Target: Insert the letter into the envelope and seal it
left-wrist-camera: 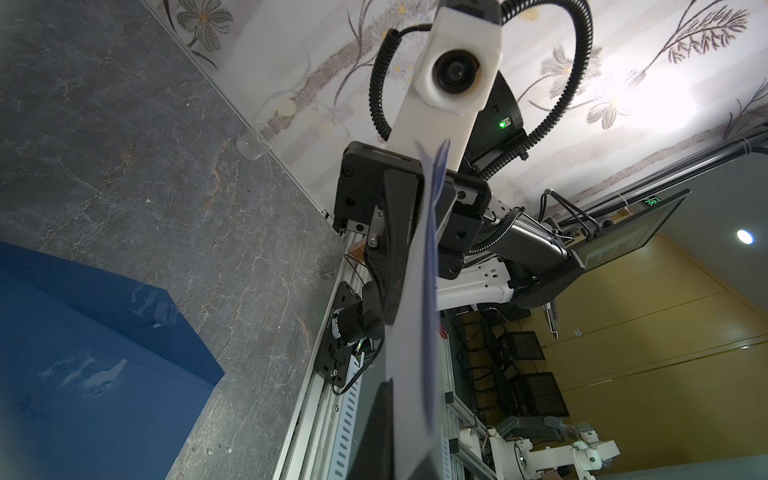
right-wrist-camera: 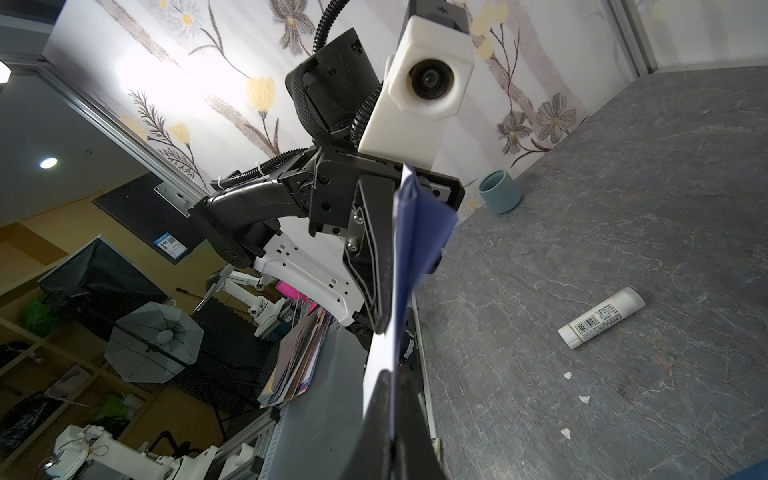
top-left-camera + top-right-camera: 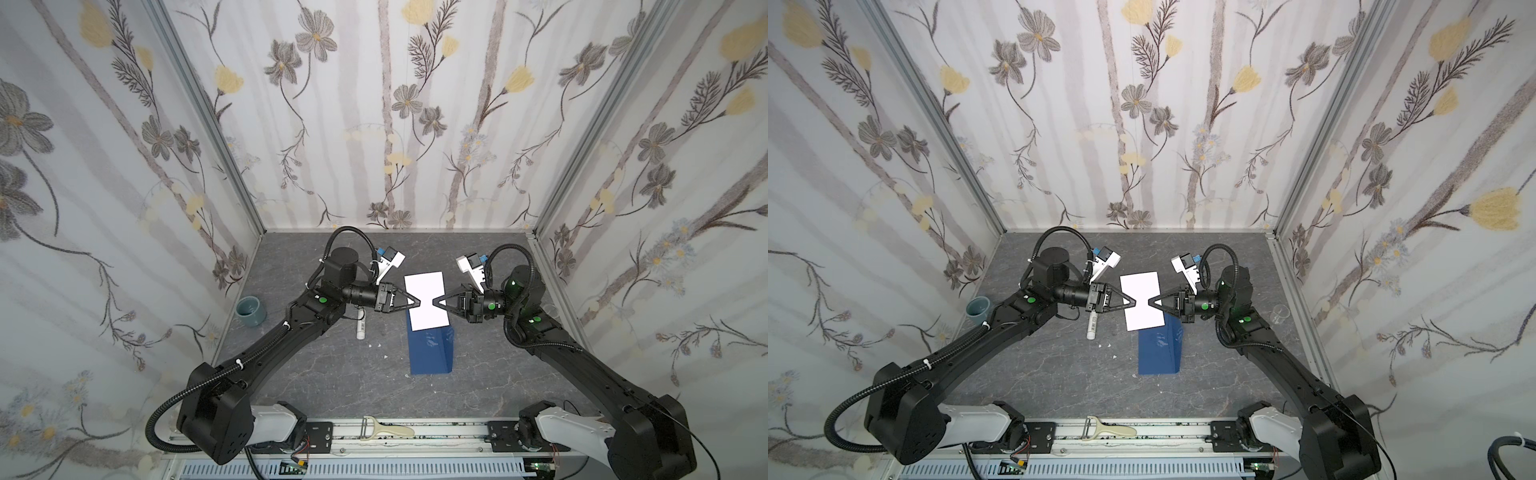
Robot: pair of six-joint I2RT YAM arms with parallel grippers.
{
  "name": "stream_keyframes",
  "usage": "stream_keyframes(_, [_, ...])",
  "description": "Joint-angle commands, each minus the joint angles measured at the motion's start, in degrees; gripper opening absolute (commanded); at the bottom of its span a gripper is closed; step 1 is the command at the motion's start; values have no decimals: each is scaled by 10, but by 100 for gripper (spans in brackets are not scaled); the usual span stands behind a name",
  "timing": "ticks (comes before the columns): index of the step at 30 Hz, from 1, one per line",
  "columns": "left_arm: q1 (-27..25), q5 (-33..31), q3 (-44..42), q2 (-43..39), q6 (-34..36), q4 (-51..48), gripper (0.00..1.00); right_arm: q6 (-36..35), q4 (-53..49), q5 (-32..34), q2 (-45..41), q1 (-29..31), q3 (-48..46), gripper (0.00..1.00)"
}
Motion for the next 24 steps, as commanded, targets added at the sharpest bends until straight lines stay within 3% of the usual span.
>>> stream_keyframes(1, [1,-12,1,1,-1,17,20,4,27,6,3,2,4,0])
stream_keyframes(2, [1,-19,-2,1,-2,18,34,2,20,14,3,1,4,0])
stream_keyframes(5, [5,-51,-10,2,-6,18,51,-33,-51,52,2,-3,24,0])
stream_keyframes(11, [42,-129,-57,-9,-36,33,54,-79,-185,155,-16,-27,20,0])
stream_keyframes(16, [55,-211,-112,-9,-48,38,53,-131,-356,307,-31,-35,22,0])
stream_keyframes(24, [31,-345,-223,-31,-73,120,52,-146,-449,406,-23,-15,-18,0])
